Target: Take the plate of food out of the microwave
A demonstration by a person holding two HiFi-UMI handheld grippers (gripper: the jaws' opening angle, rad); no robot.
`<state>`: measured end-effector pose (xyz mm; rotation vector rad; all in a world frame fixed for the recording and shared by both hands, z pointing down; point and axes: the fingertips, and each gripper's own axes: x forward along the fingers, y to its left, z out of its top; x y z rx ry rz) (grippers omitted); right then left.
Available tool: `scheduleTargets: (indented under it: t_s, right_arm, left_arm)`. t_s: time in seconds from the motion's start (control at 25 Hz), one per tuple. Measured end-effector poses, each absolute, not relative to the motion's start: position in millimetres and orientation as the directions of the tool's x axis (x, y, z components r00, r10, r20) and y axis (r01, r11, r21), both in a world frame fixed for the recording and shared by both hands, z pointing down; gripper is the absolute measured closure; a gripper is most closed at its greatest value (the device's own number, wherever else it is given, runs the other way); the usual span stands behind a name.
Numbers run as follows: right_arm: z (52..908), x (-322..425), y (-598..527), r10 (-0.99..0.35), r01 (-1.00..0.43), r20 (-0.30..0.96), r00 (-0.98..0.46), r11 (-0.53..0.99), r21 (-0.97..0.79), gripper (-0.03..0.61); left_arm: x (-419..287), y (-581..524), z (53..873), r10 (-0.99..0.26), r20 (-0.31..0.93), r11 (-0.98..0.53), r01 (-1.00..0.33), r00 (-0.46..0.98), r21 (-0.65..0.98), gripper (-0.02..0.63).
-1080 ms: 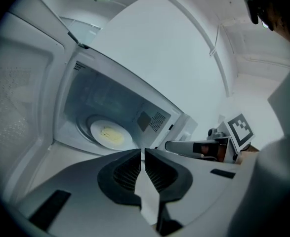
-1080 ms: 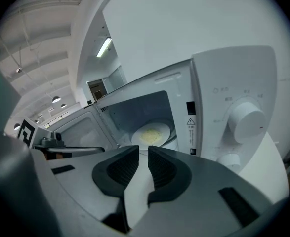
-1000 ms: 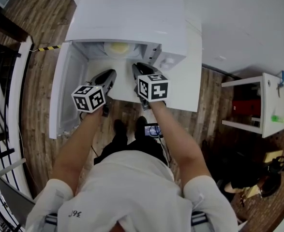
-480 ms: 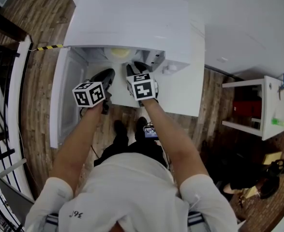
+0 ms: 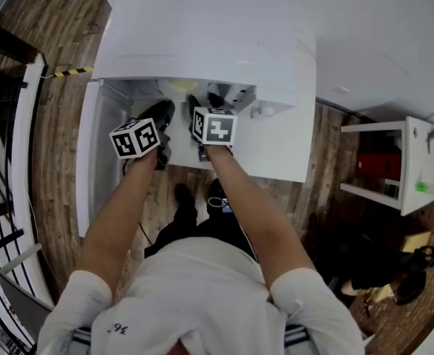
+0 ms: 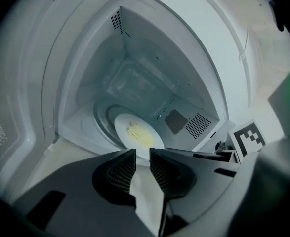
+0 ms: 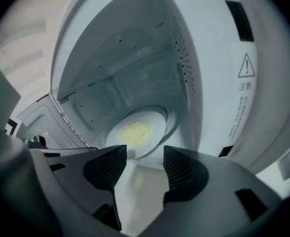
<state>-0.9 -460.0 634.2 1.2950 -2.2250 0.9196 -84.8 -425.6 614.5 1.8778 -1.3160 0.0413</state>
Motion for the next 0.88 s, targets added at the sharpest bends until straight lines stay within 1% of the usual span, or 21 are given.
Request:
scheduleTargets:
  t_s: [0.12,0.28,0.48,0.56,0.88]
  right_arm:
    - [632.4,-7.3,-466.1,-0.611,-0.878,0.631,-0.478,0.328,-0.347,0.364]
    - [635.8,-5.3,-469.3,-0.603,-0.903,0.672,-0.429,0.276,-0.328,0.364]
    - [639.7,-9.3,-471.0,-0.589,-0.888,0.670,-0.452,0.226,-0.400,0.367]
    - [639.8,-8.6,-470.7,-0.586,-0.882,0.667,-0.460,0.211,-0.422,0.402]
    - [636.3,0.3,-465.6,-0.591,-0.856,0.646,-0.483,0.166,-0.489,0.477]
  left_arm:
    - [-90.0,-429.2,616.3,-0.769,0.457,-0.108,-0.797,0.446,0.595,0.545]
    - [-91.9,-430.4,618.8,-0.766,0.457,-0.108,-0.791,0.453,0.602,0.545]
    - [-88.6,-430.0,618.5,-0.756,0.445,-0.127,-0.775,0.480,0.620,0.545]
    - [-88.9,-429.1,620.2,-0.752,0.447,-0.128,-0.774,0.484,0.620,0.545]
    - [-96.6,-428.1,624.6,-0.753,0.446,-0.124,-0.770,0.484,0.626,0.545]
